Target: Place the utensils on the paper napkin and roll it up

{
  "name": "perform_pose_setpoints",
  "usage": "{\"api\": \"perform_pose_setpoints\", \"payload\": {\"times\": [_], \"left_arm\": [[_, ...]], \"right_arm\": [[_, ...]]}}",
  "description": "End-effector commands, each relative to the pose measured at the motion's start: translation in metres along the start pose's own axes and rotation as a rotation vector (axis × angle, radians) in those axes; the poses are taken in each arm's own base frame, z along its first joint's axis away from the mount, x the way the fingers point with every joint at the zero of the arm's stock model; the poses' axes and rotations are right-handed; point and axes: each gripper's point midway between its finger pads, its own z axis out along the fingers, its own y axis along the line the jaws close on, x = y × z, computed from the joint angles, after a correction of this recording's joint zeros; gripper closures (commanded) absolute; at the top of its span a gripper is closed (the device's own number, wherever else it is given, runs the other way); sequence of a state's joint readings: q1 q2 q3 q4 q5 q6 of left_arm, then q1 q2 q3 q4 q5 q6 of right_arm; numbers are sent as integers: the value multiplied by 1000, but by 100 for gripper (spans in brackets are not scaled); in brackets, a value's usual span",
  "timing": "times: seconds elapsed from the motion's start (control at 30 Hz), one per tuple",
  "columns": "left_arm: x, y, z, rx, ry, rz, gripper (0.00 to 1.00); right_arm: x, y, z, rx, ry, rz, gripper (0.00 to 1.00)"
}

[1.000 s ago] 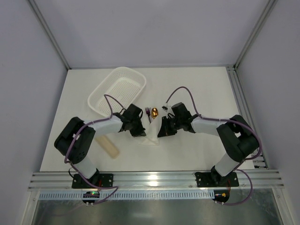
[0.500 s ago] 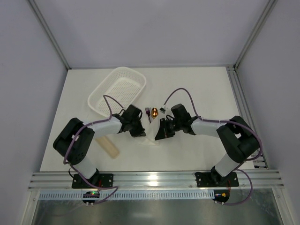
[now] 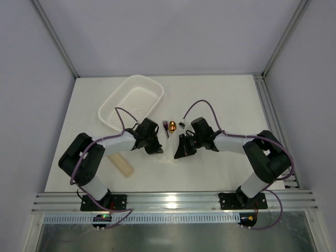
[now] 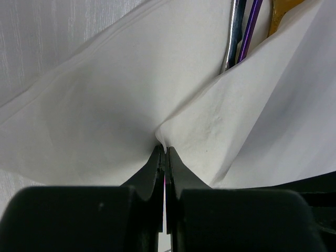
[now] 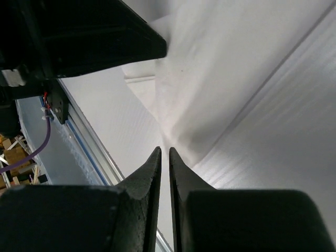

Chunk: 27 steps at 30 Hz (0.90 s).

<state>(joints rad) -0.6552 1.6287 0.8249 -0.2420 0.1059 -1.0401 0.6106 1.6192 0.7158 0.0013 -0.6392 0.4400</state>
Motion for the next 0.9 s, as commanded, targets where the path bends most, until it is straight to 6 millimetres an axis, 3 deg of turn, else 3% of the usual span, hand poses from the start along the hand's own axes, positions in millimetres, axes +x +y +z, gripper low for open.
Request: {"api": "perform_pose_setpoints", "payload": {"times": [0.0, 0.23, 0.37, 0.6, 0.8, 0.87], "left_arm": [[4, 11, -2, -29, -4, 11, 100], [11, 12, -1, -33, 6, 17, 100], [15, 13, -1, -35, 9, 18, 100], [17, 14, -2, -29, 8, 12, 100], [23, 15, -2, -26, 17, 9, 100], [24, 14, -2, -21, 17, 9, 100]], "right_arm": [[-18, 27, -1, -78, -23, -72, 88], [7, 2, 20, -69, 38, -13, 88], [12, -3, 17, -39, 46, -3, 88], [-21, 28, -1, -74, -24, -90, 88], [8, 6, 13, -60, 53, -39, 88], [20, -10, 16, -5, 71, -4, 88]]}}
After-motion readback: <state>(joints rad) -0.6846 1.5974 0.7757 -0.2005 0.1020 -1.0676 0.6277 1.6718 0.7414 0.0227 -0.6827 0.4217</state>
